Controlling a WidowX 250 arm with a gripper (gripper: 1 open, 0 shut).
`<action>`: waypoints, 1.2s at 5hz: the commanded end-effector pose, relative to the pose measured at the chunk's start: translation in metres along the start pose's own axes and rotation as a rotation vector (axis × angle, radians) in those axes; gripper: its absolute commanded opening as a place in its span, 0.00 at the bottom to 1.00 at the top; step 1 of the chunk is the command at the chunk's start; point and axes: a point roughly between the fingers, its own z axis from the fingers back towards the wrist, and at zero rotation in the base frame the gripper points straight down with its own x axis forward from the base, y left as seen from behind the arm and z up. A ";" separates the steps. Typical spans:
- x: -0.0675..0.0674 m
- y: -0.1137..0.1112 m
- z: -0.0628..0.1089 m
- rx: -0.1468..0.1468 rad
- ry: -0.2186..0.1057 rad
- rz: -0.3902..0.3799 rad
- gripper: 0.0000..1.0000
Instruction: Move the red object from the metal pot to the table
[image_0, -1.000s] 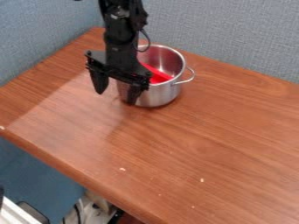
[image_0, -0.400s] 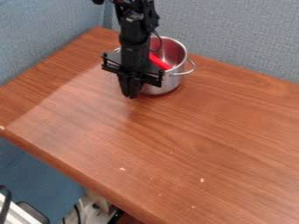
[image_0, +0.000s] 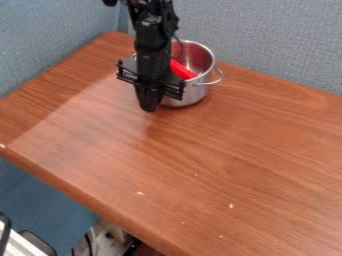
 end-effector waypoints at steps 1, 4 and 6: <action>0.003 0.001 0.024 0.001 -0.045 0.073 0.00; -0.004 0.001 0.031 -0.015 -0.041 0.195 0.00; -0.017 -0.031 0.048 -0.035 -0.041 0.176 0.00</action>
